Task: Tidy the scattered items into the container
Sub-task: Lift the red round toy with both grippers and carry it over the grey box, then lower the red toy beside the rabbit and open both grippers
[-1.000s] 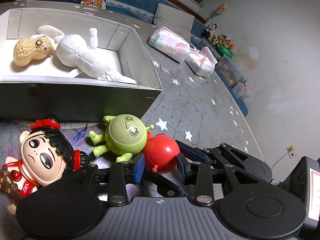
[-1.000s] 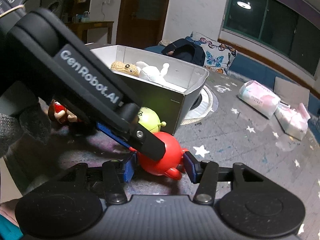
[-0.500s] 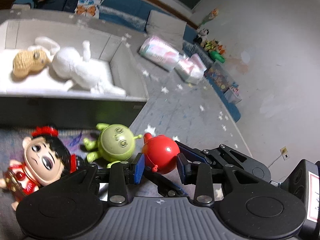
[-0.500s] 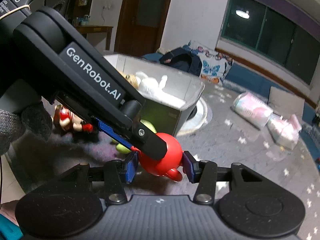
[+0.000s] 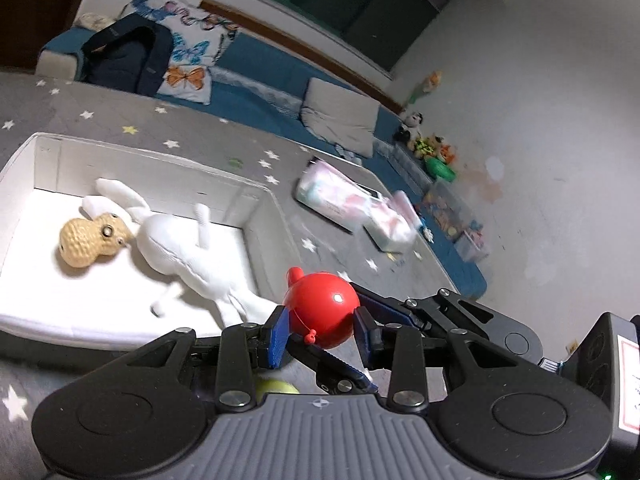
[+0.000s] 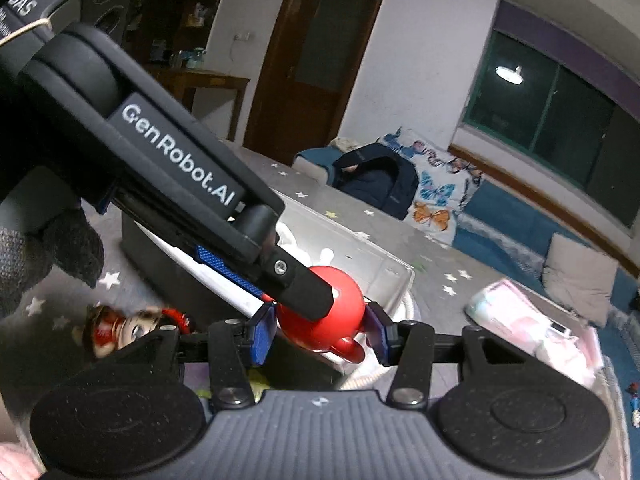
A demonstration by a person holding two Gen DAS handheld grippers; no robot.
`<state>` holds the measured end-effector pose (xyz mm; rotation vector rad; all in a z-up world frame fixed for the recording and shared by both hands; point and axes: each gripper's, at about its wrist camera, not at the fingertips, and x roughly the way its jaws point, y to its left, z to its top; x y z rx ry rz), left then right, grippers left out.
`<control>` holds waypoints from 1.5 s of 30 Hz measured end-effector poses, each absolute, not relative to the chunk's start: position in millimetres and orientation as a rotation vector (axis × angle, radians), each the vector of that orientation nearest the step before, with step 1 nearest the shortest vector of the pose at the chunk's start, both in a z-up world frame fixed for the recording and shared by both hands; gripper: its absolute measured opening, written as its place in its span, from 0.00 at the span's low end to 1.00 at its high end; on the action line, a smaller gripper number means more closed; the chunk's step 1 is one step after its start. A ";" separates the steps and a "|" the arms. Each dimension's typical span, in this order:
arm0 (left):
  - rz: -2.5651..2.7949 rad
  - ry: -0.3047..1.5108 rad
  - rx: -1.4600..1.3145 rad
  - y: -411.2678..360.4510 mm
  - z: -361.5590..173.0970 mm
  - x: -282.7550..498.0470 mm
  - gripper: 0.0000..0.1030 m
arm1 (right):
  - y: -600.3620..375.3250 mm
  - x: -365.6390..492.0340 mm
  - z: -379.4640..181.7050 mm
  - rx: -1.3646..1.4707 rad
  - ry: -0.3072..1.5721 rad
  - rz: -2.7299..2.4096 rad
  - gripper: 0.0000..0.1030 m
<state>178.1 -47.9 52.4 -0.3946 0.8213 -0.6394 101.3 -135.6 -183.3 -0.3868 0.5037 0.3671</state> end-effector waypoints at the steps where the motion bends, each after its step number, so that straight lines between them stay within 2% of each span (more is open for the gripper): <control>1: -0.634 0.830 -0.404 -45.7 50.7 185.3 0.36 | -134.1 109.8 -183.4 -0.385 0.518 0.378 0.47; 11: -0.601 0.967 -0.483 -36.9 17.9 236.6 0.36 | -130.0 178.3 -199.7 -0.383 0.709 0.466 0.47; 18: -0.592 1.033 -0.529 -34.6 0.4 253.7 0.36 | -129.6 190.7 -211.0 -0.381 0.792 0.494 0.48; 29: -0.593 1.054 -0.522 -41.2 -11.4 255.4 0.38 | -135.3 172.5 -202.1 -0.370 0.743 0.479 0.48; 45: -0.591 0.964 -0.478 -34.9 9.5 225.6 0.36 | -154.2 107.9 -184.4 -0.269 0.604 0.426 0.49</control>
